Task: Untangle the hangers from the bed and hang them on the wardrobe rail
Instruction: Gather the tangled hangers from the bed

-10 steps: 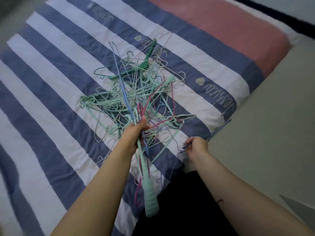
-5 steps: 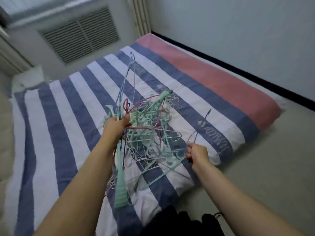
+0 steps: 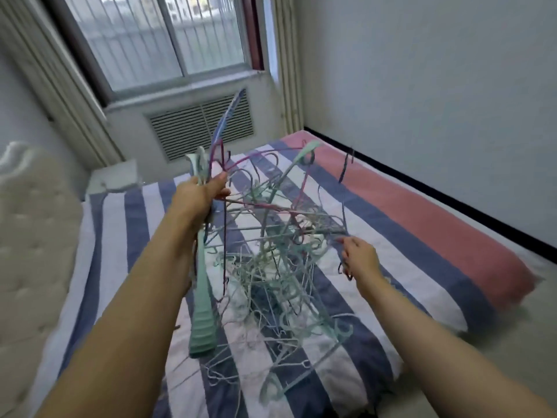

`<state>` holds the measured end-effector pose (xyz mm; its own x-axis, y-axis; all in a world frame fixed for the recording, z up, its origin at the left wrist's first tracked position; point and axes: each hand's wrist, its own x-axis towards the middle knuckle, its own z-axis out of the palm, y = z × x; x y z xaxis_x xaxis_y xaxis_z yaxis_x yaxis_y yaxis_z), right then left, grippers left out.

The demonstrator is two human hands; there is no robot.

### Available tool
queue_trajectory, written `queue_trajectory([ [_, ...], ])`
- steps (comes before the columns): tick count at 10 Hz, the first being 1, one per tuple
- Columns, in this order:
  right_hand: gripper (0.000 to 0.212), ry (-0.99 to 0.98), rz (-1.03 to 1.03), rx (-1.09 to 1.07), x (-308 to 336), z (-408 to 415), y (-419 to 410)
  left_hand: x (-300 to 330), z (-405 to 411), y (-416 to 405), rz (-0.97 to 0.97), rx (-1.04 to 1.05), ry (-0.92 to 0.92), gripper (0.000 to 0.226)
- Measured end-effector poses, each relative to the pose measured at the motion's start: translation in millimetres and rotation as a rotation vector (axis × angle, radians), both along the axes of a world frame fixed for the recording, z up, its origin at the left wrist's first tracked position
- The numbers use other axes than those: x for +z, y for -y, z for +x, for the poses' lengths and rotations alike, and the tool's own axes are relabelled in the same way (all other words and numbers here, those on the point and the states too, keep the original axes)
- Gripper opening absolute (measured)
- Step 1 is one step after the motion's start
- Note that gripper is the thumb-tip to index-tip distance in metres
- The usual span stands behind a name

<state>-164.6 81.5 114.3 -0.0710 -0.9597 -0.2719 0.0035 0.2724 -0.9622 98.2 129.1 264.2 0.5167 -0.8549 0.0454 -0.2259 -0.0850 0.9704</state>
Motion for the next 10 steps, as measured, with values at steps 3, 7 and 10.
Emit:
queue_trajectory([
  [3,0.029,-0.198,-0.020,-0.027,-17,72,69,-89,97,40,0.375,-0.123,0.057,0.035],
  [7,0.034,-0.498,0.403,0.207,-122,94,65,-241,157,74,0.918,-0.270,0.305,0.057],
  [10,0.036,-0.453,0.277,-0.114,-114,103,108,-156,168,103,0.310,0.009,0.374,0.035],
])
